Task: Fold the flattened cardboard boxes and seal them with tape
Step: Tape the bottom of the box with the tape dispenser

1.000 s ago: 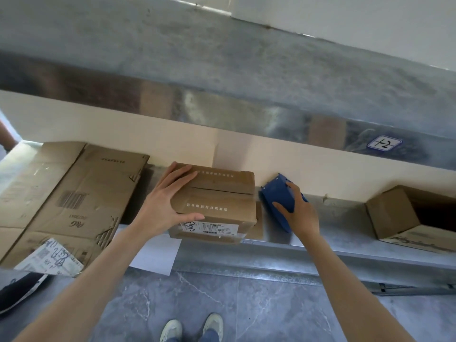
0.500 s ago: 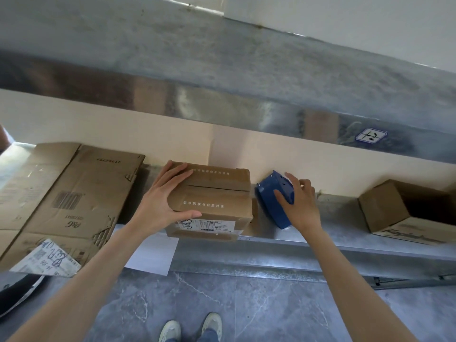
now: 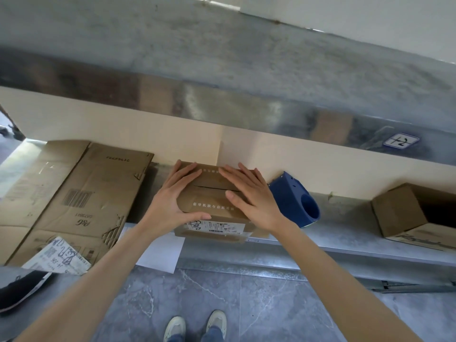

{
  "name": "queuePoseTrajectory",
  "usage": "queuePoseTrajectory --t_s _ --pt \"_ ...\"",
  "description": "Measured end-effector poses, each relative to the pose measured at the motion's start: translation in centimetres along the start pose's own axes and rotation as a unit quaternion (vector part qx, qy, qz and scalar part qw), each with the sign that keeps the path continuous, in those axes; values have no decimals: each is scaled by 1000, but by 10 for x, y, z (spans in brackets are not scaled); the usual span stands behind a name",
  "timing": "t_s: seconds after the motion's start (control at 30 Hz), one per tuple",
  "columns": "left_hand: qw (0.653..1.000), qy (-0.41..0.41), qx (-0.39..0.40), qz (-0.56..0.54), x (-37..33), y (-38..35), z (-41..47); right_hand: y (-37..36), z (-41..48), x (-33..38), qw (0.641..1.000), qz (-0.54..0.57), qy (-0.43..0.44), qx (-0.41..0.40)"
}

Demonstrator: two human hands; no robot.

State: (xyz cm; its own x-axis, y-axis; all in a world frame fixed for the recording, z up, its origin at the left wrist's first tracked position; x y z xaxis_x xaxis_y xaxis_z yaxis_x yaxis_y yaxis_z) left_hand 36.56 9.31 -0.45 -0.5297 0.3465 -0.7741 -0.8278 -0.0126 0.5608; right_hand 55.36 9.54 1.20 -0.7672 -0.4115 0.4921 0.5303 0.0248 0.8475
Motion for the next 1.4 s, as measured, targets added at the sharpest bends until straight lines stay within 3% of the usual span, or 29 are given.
queuePoseTrajectory --t_s 0.1,0.33,0.67,0.8,0.87,0.97,1.07,1.17,1.27,1.4 --pt "999 -21 11 29 3 -2 0 -5 -1 -1 998 -46 31 39" --pt "977 -159 27 137 -5 -2 3 -12 -2 2 976 -165 100 105" --pt "979 -147 44 136 -5 -1 2 -13 -2 4 974 -177 111 93" --pt "999 -49 18 12 2 -4 0 2 -4 2 998 -38 33 -22" --pt "999 7 -2 -45 6 -6 -1 6 -3 -4 998 28 -10 -56" --pt "996 28 -17 -77 8 -5 -1 7 -4 -9 991 97 -46 -82" --pt "994 39 -20 -97 8 -4 -3 8 -14 -21 960 223 -110 -125" --pt "991 63 -26 -113 9 -4 -3 0 -21 -34 902 353 -195 -151" --pt "988 77 -32 -132 8 -4 -3 -2 -21 -36 886 379 -213 -159" --pt "993 57 -3 -108 5 -2 -2 3 -18 -31 924 294 -210 -125"
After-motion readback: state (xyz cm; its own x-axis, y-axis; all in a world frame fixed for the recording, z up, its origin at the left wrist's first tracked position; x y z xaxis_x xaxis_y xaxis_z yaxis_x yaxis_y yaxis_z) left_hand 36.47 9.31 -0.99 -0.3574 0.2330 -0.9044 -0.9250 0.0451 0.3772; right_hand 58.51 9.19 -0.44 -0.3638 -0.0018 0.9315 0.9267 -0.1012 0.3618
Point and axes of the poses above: each hand's wrist, its own z-axis towards the middle knuckle, its own y-axis out of the back of the hand, x = y × z, the point moved 8 cm from there along z, towards the middle knuckle, and after that the axes turned 8 degrees about -x, right-handed, at the moved point
